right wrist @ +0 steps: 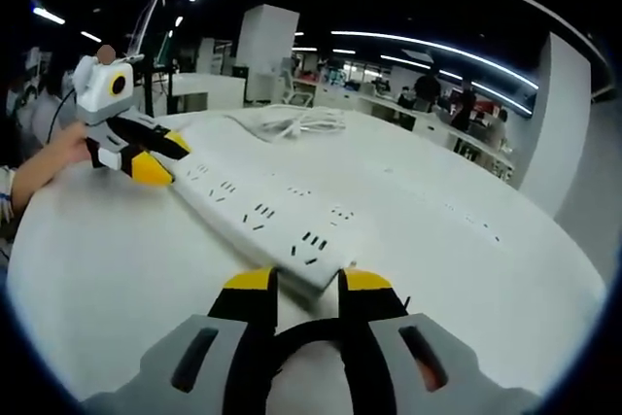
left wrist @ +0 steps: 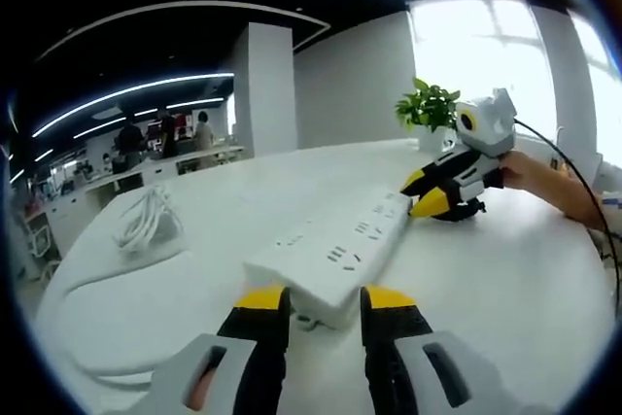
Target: Straighten the power strip on the desk, plug the charger into it
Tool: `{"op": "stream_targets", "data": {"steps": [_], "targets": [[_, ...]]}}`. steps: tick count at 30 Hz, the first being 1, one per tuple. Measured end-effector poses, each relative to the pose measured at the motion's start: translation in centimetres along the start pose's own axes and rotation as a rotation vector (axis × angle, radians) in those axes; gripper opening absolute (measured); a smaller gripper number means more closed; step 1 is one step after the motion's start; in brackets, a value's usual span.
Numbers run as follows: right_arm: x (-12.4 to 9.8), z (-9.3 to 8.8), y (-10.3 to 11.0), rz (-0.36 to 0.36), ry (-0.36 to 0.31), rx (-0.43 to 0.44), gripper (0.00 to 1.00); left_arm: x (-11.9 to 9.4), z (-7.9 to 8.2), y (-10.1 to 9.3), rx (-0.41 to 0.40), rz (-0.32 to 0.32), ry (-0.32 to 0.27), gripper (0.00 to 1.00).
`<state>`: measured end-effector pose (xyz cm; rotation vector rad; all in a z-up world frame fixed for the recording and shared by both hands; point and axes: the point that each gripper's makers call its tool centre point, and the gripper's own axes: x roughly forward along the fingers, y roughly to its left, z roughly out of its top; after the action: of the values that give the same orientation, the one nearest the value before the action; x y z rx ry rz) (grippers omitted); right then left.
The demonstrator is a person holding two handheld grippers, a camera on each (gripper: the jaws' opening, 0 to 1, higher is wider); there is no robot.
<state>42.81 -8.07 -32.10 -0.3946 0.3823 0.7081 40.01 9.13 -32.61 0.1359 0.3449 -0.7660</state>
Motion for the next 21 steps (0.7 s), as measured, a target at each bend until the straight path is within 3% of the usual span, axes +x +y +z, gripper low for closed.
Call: {"op": "stream_targets", "data": {"steps": [21], "targets": [[-0.50,0.17,0.83,0.015,0.004,0.006,0.23,-0.90,-0.23,-0.23,-0.005,-0.008,0.022,0.30]]}}
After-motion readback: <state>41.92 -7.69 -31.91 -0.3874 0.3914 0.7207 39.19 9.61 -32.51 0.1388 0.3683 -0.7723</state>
